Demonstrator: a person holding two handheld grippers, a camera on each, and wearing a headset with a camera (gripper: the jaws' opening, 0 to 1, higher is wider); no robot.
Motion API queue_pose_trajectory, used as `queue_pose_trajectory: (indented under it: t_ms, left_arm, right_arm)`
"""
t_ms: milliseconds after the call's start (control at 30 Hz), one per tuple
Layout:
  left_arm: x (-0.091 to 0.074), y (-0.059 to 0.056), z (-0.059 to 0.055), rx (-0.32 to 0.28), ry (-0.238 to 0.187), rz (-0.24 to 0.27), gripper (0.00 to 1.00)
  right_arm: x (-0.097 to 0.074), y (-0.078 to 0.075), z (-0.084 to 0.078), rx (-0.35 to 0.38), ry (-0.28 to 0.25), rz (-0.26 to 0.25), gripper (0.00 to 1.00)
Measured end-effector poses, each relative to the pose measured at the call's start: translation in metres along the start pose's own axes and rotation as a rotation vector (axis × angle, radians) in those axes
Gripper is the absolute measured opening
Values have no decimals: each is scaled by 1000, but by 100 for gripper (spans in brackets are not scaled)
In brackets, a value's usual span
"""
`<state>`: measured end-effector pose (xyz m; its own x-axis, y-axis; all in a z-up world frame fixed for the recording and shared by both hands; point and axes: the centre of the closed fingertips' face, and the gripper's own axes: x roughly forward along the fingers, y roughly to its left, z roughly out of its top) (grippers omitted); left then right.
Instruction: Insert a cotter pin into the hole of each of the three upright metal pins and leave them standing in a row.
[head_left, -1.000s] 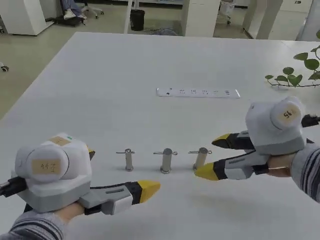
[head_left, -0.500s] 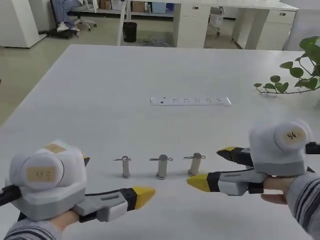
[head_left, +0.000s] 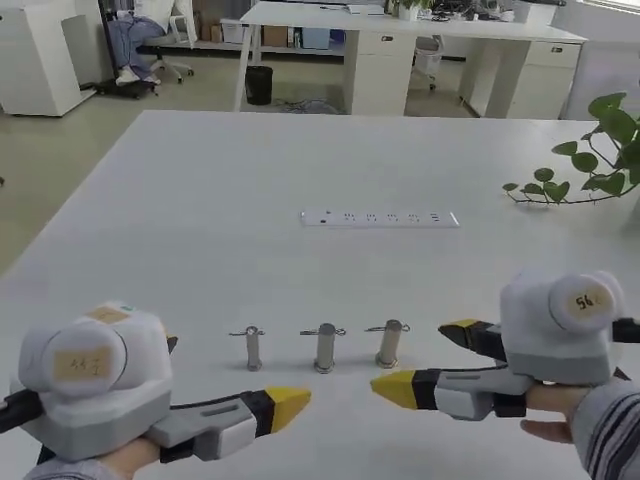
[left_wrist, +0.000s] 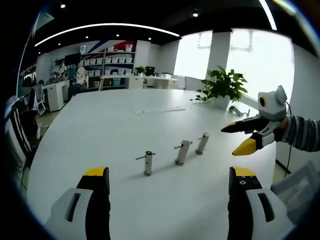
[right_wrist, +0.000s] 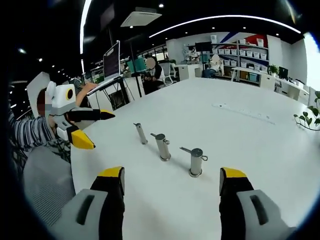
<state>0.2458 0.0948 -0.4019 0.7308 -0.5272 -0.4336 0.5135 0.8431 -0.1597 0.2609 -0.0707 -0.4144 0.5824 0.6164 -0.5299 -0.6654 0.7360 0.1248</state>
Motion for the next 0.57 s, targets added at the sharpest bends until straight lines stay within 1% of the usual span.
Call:
queue_pose_trajectory:
  t_ms: [200,567]
  left_arm:
    - [-2,0,-1,-3,1,3,99]
    - [-1,0,-2,-7,5,5,99]
  right_arm:
    - [-3,0,-1,8,-4,-6,75]
    - [-3,0,-3,21,-2,-6,74]
